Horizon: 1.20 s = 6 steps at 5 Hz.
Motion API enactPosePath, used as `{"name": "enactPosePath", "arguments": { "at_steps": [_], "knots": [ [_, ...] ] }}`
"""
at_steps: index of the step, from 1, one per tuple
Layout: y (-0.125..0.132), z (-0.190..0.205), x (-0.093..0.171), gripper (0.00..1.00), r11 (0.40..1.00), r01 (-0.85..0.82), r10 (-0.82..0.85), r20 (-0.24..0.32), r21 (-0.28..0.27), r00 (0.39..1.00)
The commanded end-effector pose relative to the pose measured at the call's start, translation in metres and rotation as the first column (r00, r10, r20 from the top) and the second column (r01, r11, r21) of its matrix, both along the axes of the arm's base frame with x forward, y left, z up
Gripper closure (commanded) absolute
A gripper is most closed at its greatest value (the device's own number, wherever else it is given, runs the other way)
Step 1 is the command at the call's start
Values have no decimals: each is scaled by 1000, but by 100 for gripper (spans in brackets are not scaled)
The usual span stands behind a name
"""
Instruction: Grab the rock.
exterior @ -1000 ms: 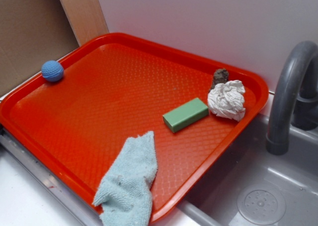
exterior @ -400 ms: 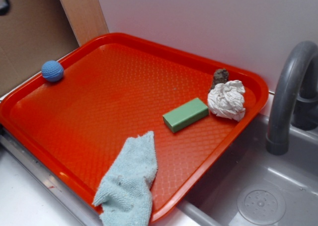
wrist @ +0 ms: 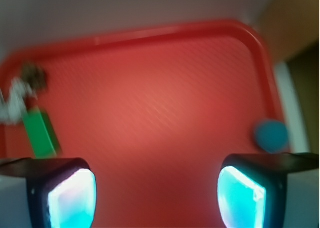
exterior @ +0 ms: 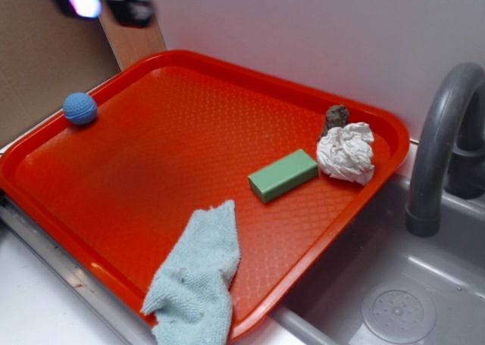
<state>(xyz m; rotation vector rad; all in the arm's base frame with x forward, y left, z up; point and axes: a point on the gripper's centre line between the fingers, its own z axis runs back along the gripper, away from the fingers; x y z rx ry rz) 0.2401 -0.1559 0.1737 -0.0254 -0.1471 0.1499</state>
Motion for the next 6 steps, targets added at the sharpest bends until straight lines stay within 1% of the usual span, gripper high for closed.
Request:
{"name": "enactPosePath", "arguments": {
  "at_steps": [1, 2, 3, 4, 5, 6],
  "knots": [
    [-70, -26, 40, 0, 992, -13, 30, 139, -122, 990],
    [-108, -47, 48, 0, 990, 28, -3, 178, -139, 984],
    [-149, -59, 55, 0, 992, 50, -28, 187, -114, 982],
    [-161, -75, 83, 0, 995, 38, -18, 199, -96, 980],
    [-153, -94, 107, 0, 1000, 8, -7, 177, -5, 984],
    [-131, -110, 119, 0, 1000, -15, 10, 153, 27, 988]
  ]
}}
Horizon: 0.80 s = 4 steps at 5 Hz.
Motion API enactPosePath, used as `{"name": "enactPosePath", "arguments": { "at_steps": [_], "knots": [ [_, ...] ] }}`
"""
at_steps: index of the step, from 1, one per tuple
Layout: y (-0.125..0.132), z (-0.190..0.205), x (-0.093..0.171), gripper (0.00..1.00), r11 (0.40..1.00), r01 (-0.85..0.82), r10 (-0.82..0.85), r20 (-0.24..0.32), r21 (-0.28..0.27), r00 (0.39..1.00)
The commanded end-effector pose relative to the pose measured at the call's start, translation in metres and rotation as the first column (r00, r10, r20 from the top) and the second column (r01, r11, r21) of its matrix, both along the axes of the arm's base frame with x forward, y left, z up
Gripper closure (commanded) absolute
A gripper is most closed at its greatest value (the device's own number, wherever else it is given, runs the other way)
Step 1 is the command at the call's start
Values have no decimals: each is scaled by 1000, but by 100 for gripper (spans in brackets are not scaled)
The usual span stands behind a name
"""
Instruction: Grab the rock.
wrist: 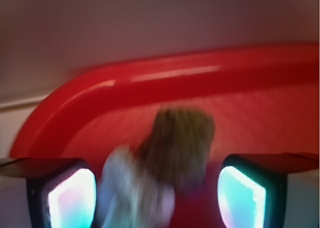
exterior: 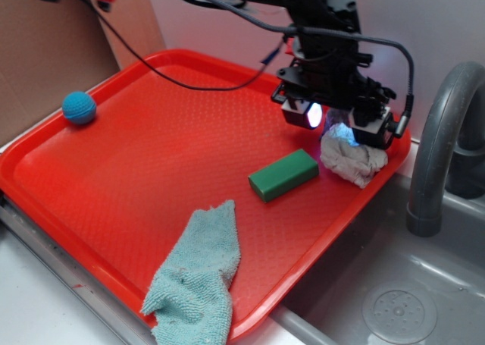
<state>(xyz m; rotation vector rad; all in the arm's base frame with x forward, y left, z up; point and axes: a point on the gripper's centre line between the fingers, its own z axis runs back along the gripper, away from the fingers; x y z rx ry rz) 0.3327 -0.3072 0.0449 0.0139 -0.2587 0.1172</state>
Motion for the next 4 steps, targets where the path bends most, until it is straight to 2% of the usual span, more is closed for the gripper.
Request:
{"name": "enactPosePath", "arguments": {
  "at_steps": [1, 2, 3, 4],
  "knots": [
    [26, 5, 34, 0, 999, -35, 34, 9, 10, 999],
    [16, 10, 30, 100, 999, 14, -15, 13, 52, 1000],
    [15, 35, 21, 100, 989, 115, -114, -19, 91, 993],
    [26, 68, 0, 100, 981, 153, -147, -62, 119, 987]
  ]
}}
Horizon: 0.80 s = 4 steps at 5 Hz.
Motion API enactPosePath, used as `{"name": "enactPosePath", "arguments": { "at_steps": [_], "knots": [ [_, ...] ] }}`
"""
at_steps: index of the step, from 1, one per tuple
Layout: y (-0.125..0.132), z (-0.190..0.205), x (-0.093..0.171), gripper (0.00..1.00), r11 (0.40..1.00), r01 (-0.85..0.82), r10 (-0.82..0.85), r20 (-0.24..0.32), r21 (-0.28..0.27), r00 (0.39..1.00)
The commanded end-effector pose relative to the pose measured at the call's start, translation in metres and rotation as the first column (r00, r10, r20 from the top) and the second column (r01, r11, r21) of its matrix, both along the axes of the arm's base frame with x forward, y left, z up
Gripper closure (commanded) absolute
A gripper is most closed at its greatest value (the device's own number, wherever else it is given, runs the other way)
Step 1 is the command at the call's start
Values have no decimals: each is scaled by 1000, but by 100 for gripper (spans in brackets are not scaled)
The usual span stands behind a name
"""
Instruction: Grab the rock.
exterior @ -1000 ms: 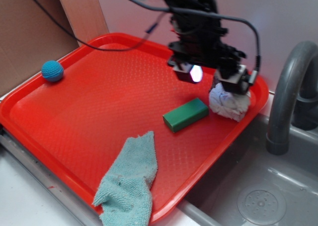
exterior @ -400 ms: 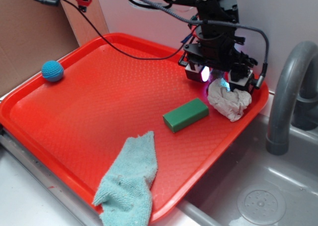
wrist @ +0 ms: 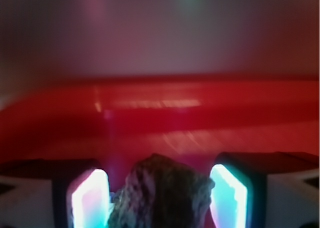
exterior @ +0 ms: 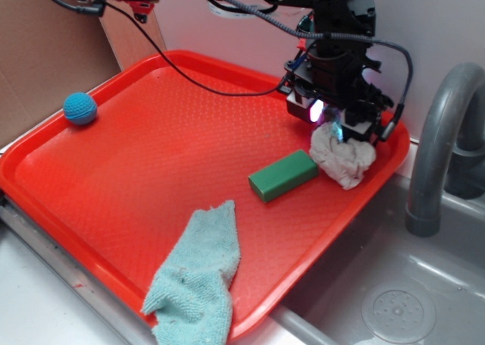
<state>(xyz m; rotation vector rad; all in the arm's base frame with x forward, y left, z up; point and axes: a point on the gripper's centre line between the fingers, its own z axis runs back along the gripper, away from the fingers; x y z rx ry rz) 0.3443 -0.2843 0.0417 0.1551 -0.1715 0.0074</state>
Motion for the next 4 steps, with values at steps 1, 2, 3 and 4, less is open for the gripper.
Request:
{"name": "enactPosePath", "arguments": {
  "at_steps": [1, 2, 3, 4],
  "knots": [
    [36, 95, -30, 100, 988, 126, -127, -13, -94, 992],
    [78, 108, -51, 100, 974, 152, -165, -67, -169, 984],
    [102, 127, -90, 100, 971, 140, -161, -97, -193, 982],
    [141, 152, -122, 100, 977, 89, -105, -73, -193, 992]
  ]
}}
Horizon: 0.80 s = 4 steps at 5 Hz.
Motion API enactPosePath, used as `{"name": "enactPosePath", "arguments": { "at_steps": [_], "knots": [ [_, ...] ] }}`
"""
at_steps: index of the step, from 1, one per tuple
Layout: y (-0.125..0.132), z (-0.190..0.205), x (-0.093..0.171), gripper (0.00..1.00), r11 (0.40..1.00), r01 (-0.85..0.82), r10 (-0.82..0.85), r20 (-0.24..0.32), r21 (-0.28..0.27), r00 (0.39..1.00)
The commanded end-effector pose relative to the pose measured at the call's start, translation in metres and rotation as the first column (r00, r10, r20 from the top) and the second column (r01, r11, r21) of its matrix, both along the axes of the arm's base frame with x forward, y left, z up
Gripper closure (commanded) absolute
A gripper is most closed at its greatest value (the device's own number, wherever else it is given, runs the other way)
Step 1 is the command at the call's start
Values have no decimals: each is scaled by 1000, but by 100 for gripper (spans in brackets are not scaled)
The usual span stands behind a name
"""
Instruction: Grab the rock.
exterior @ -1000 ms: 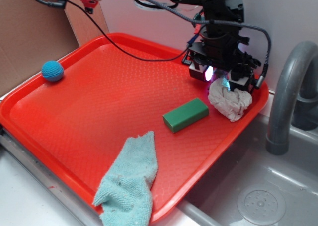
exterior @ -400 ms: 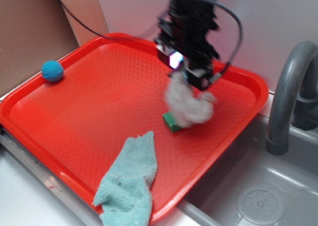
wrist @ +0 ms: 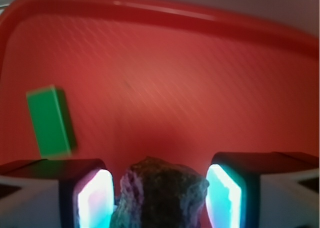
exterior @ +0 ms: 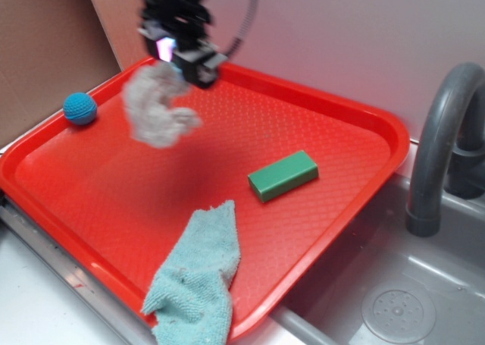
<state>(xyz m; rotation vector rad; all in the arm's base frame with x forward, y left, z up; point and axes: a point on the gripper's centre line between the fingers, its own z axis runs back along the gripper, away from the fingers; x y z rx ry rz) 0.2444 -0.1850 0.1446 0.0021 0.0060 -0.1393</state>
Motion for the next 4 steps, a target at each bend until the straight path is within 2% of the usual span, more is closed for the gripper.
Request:
{"name": "enactPosePath", "arguments": {
  "at_steps": [1, 2, 3, 4],
  "knots": [
    [63, 63, -44, 100, 993, -105, 112, 138, -54, 984],
    [79, 71, -71, 100, 984, -167, 174, 139, -64, 975],
    [79, 70, -86, 100, 981, -172, 182, 123, -85, 976],
    [82, 66, -57, 100, 983, -172, 176, 51, -69, 983]
  ]
}}
